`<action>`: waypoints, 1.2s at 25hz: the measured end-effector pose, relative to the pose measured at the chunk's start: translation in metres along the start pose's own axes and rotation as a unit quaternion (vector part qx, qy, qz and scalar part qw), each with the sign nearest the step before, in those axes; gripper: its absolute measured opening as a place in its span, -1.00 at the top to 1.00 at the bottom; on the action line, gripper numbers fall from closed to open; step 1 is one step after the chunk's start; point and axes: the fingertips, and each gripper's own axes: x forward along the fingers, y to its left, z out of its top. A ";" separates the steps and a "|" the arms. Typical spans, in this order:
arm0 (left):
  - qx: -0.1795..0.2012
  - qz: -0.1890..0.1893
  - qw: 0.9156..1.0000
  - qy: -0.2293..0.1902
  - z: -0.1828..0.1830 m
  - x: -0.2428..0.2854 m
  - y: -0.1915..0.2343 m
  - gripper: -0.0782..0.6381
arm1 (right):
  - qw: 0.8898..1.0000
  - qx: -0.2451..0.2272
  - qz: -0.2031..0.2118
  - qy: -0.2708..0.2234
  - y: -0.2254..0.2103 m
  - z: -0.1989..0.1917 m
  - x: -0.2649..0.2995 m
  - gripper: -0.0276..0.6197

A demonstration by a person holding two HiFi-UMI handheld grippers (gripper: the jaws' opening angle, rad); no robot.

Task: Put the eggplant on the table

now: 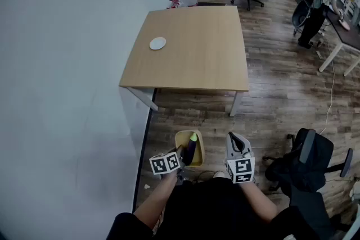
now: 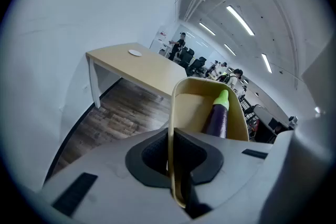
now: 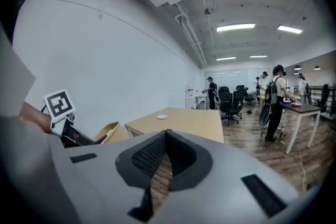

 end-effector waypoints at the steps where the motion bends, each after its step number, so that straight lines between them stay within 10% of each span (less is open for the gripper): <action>1: -0.004 0.001 1.000 -0.001 0.001 0.001 -0.002 0.73 | 1.000 -0.005 -0.001 0.000 -0.002 0.000 0.002 0.73; 16: -0.038 0.001 0.999 0.027 -0.013 0.041 -0.014 0.73 | 0.997 -0.017 0.065 -0.040 0.005 0.010 0.031 0.73; 30: -0.047 -0.004 0.999 0.023 0.118 0.102 0.075 0.73 | 1.000 0.000 0.021 -0.012 0.005 0.037 0.188 0.73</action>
